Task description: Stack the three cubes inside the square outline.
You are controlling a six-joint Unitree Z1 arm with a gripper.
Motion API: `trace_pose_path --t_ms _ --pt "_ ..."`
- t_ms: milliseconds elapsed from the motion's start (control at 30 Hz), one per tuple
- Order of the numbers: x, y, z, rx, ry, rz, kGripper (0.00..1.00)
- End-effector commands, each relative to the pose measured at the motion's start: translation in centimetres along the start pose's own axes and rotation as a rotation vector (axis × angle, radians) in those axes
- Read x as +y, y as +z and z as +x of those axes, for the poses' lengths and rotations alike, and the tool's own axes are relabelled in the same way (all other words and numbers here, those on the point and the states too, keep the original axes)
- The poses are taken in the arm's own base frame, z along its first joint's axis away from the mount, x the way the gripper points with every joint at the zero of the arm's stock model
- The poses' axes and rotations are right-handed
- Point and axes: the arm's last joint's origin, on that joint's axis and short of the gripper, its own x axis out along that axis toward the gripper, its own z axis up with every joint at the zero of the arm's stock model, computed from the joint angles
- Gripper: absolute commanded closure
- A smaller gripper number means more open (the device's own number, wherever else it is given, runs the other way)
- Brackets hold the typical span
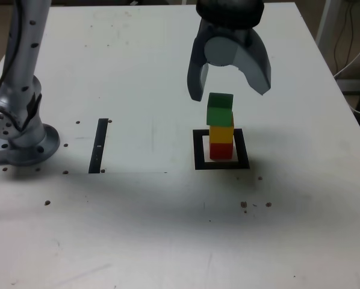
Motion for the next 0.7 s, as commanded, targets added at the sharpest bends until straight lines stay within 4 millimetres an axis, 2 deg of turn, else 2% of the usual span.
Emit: trace_pose_path --t_ms 0,167,367,667 --pt "-0.2 -0.7 -0.3 0.009 0.002 0.001 0.03" --pt "-0.3 -2.0 -0.2 0.028 0.008 0.001 0.03" --pt "-0.6 -4.6 -0.1 0.057 0.012 0.001 0.03" --pt "-1.2 -9.0 1.6 0.134 0.003 -0.018 0.03"
